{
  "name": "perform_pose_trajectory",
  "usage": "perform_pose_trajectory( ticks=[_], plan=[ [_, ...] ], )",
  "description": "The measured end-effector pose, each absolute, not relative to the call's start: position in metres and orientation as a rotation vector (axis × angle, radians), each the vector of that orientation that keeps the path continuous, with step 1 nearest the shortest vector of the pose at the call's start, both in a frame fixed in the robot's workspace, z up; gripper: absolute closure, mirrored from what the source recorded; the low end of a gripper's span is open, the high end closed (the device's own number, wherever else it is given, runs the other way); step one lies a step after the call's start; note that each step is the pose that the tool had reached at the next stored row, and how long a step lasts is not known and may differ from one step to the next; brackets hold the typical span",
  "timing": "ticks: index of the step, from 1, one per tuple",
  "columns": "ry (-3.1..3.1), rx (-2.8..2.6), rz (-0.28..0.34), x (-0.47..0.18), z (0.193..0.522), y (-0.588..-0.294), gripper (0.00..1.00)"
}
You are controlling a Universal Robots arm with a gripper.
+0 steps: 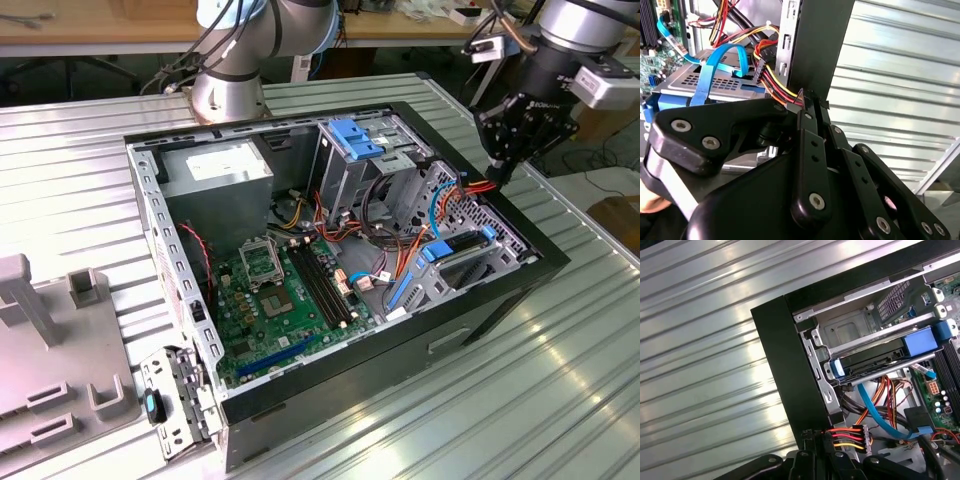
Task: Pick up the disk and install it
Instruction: 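Insert the first disk wire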
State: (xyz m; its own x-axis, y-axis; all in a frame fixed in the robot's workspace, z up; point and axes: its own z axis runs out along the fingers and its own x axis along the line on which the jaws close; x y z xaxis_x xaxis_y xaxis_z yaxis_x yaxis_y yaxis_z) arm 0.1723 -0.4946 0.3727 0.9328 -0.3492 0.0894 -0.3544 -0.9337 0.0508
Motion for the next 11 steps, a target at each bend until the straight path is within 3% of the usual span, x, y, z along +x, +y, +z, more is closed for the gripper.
perform_pose_trajectory(
  ticks=[11],
  plan=[
    [-0.834,2.951,0.107,0.1714,0.3725,-0.4949,0.84]
  ],
)
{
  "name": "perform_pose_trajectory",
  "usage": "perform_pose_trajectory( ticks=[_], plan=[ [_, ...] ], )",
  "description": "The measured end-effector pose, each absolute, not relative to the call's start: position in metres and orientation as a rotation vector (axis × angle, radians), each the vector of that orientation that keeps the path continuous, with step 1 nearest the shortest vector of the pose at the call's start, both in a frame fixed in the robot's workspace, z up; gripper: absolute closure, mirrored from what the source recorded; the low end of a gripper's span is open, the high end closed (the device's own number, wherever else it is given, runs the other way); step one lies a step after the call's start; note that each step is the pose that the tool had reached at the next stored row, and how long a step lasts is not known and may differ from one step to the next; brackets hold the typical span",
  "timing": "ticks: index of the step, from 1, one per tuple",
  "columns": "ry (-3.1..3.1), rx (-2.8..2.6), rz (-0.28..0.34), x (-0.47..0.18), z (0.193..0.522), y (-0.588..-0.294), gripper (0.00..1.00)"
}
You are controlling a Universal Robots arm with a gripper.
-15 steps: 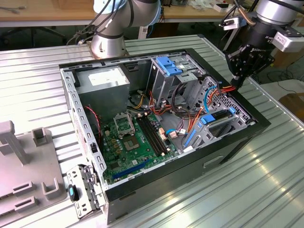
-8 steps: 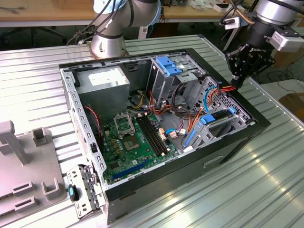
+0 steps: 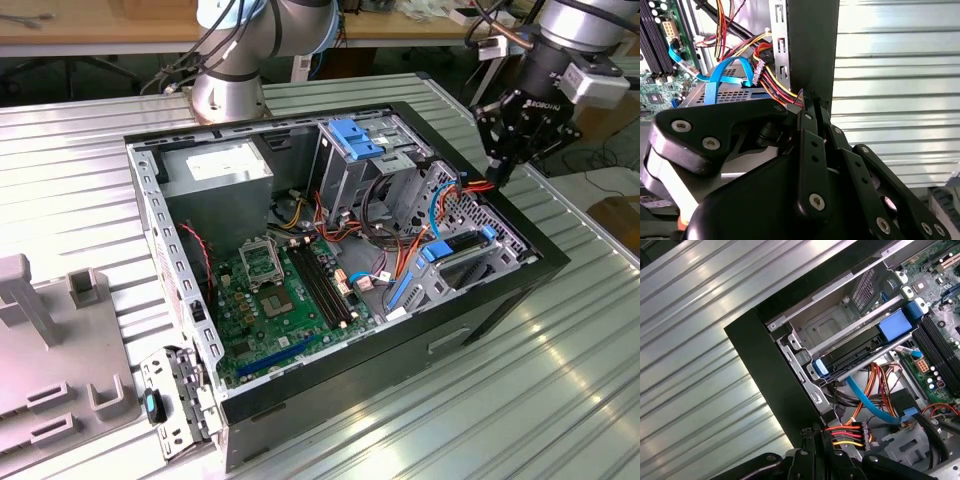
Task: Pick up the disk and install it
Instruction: 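Insert the first disk wire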
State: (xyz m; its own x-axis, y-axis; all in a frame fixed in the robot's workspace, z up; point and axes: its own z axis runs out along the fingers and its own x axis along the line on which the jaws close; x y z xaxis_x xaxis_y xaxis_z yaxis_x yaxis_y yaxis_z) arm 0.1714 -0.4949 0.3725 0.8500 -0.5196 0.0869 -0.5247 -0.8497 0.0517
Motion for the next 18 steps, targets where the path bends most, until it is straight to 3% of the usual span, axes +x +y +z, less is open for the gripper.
perform_pose_trajectory(
  ticks=[18],
  plan=[
    [-1.321,2.755,0.085,0.155,0.370,-0.496,0.84]
  ],
)
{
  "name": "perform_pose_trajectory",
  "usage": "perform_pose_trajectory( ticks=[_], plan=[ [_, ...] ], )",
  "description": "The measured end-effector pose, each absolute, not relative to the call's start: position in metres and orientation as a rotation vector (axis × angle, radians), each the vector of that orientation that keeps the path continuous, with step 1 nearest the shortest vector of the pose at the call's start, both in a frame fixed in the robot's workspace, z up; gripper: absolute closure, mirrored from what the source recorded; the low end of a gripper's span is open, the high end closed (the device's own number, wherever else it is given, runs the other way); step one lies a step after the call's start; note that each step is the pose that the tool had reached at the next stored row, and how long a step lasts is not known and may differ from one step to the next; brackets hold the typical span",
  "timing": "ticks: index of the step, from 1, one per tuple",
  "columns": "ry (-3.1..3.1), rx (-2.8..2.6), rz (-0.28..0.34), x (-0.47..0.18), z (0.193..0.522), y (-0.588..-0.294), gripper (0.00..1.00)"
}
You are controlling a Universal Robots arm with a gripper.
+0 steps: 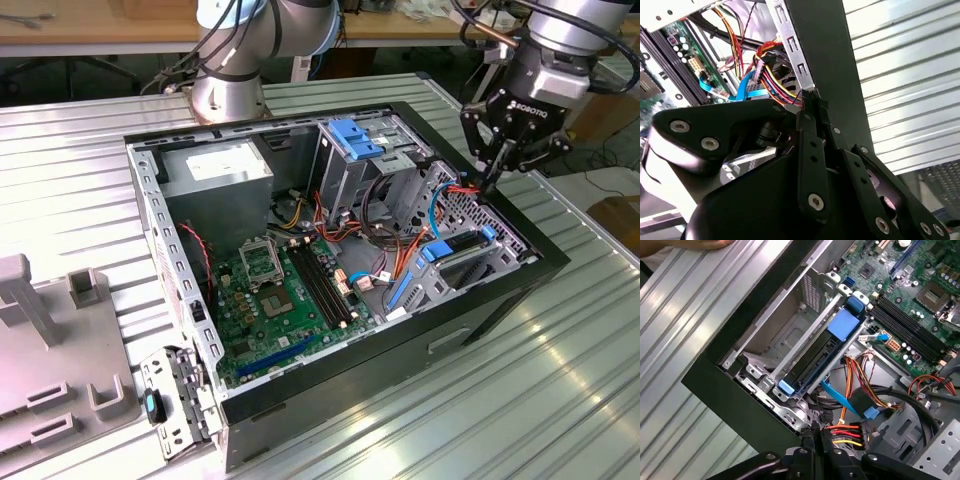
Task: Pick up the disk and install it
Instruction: 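Insert the first disk wire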
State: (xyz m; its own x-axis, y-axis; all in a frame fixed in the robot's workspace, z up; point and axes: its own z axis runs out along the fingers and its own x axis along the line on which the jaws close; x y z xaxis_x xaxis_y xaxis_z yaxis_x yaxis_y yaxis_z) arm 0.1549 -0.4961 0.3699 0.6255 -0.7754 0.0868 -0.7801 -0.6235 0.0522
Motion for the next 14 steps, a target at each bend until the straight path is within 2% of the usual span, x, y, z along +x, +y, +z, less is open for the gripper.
perform_pose_trajectory(
  ticks=[14],
  plan=[
    [-1.683,2.543,0.066,0.1541,0.3675,-0.4961,0.84]
  ],
)
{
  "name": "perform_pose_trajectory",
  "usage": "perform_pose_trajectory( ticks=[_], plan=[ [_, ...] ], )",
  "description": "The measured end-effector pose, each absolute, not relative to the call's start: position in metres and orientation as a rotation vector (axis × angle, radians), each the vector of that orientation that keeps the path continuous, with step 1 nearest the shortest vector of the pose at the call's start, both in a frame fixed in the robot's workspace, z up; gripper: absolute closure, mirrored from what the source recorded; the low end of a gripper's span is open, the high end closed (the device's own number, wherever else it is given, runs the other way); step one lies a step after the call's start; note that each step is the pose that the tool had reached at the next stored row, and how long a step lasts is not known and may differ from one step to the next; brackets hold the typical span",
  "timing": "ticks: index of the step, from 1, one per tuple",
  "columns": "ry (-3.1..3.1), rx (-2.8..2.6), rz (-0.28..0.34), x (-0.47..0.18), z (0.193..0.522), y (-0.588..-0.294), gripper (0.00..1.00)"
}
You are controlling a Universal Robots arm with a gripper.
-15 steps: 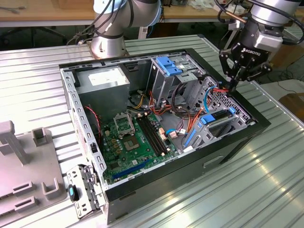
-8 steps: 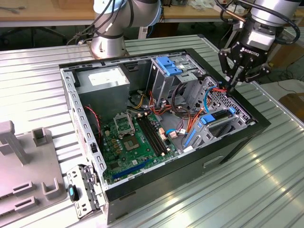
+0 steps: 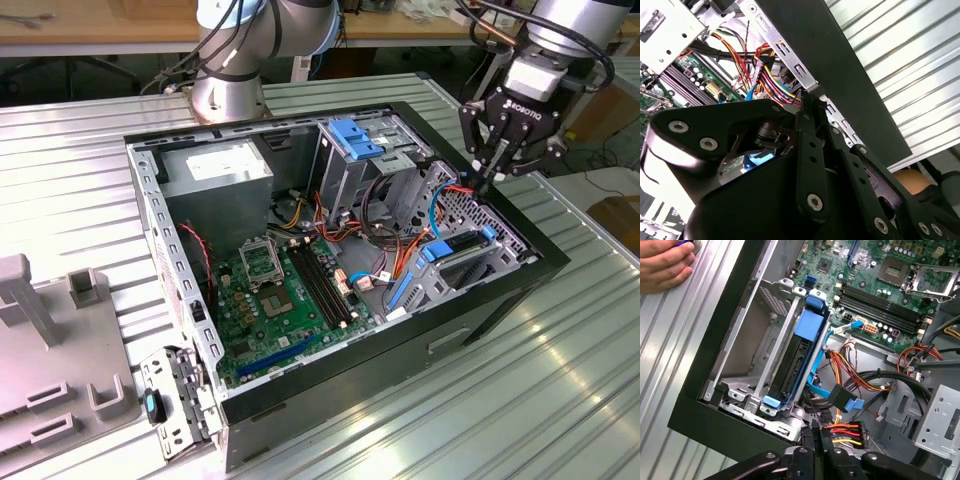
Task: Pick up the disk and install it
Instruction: 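Insert the first disk wire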
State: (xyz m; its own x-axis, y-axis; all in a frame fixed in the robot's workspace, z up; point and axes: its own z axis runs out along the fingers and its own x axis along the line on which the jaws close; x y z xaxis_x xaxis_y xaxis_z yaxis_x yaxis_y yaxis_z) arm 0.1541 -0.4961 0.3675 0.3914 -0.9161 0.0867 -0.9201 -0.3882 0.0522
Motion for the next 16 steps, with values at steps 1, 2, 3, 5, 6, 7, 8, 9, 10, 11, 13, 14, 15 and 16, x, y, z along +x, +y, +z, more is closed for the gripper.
perform_pose_trajectory(
  ticks=[1,2,3,5,6,7,8,9,10,11,13,14,15,16],
  plan=[
    [-1.690,2.538,0.066,0.1533,0.3672,-0.4961,0.84],
    [-1.695,2.534,0.066,0.1527,0.3669,-0.4961,0.84],
    [-1.706,2.526,0.065,0.1522,0.3666,-0.4961,0.84],
    [-1.728,2.511,0.065,0.1519,0.3662,-0.4960,0.84],
    [-1.737,2.504,0.064,0.1518,0.3658,-0.4960,0.84],
    [-1.759,2.488,0.064,0.1516,0.3650,-0.4961,0.84],
    [-1.773,2.477,0.063,0.1516,0.3646,-0.4961,0.84],
    [-1.785,2.468,0.062,0.1517,0.3643,-0.4961,0.84],
    [-1.807,2.452,0.061,0.1517,0.3636,-0.4961,0.84],
    [-1.831,2.433,0.060,0.1517,0.3630,-0.4961,0.84],
    [-1.867,2.404,0.058,0.1517,0.3626,-0.4961,0.84],
    [-1.872,2.402,0.059,0.1517,0.3625,-0.4961,0.84],
    [-1.877,2.401,0.064,0.1514,0.3622,-0.4961,0.84],
    [-1.880,2.403,0.071,0.1512,0.3622,-0.4960,0.84]
  ],
)
